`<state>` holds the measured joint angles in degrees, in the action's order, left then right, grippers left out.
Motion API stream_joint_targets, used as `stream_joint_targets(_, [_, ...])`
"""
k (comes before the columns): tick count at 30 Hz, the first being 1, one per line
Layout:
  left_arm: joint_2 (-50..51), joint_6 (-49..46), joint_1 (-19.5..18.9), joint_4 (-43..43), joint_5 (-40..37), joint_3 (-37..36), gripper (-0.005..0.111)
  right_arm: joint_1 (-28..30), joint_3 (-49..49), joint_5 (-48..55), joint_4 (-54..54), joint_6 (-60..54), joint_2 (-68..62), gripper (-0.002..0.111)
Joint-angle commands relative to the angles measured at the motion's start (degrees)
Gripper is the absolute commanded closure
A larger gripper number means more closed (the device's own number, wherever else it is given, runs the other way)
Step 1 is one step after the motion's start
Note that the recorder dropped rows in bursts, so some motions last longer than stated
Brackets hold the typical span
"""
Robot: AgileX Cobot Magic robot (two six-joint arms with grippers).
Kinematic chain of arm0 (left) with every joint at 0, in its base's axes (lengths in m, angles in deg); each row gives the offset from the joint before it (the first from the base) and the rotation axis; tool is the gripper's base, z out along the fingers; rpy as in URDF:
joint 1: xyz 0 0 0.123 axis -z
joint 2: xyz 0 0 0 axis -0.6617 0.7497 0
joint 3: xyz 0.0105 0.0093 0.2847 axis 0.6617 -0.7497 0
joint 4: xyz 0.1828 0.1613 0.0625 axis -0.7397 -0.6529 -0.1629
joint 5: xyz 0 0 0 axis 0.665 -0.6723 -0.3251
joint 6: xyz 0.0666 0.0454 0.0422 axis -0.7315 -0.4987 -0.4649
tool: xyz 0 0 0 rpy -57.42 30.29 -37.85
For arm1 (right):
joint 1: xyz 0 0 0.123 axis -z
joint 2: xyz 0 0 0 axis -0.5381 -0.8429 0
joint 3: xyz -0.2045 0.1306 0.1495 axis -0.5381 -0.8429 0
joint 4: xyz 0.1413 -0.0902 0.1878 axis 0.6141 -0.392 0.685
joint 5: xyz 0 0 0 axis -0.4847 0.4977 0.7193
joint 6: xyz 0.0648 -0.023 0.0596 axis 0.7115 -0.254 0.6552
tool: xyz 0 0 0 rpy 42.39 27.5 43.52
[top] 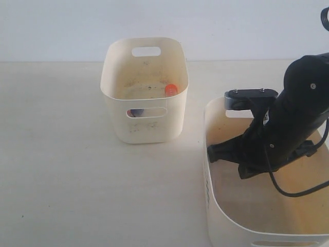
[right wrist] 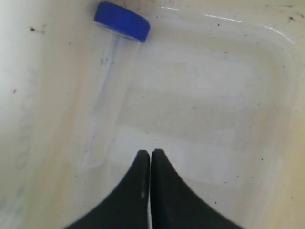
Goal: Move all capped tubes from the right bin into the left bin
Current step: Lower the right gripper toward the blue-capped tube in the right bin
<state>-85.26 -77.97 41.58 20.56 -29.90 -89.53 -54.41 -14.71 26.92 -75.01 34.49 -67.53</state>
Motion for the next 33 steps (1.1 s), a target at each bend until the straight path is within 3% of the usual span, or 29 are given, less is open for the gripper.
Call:
stream_joint_targets(1, [0.2, 0.2, 0.4, 0.2, 0.4, 0.1, 0.102, 0.2, -0.1, -0.5, -0.6, 0.2, -0.1, 0.108])
stream_joint_targets(28, [0.2, 0.2, 0.4, 0.2, 0.4, 0.1, 0.102, 0.2, -0.1, -1.8, -0.6, 3.0, -0.1, 0.108])
stream_joint_targets(30, [0.2, 0.2, 0.4, 0.2, 0.4, 0.1, 0.102, 0.2, -0.1, -2.1, -0.6, 3.0, -0.1, 0.103])
stream_joint_targets(33, [0.2, 0.2, 0.4, 0.2, 0.4, 0.1, 0.102, 0.2, -0.1, -2.3, -0.4, 3.0, -0.1, 0.083])
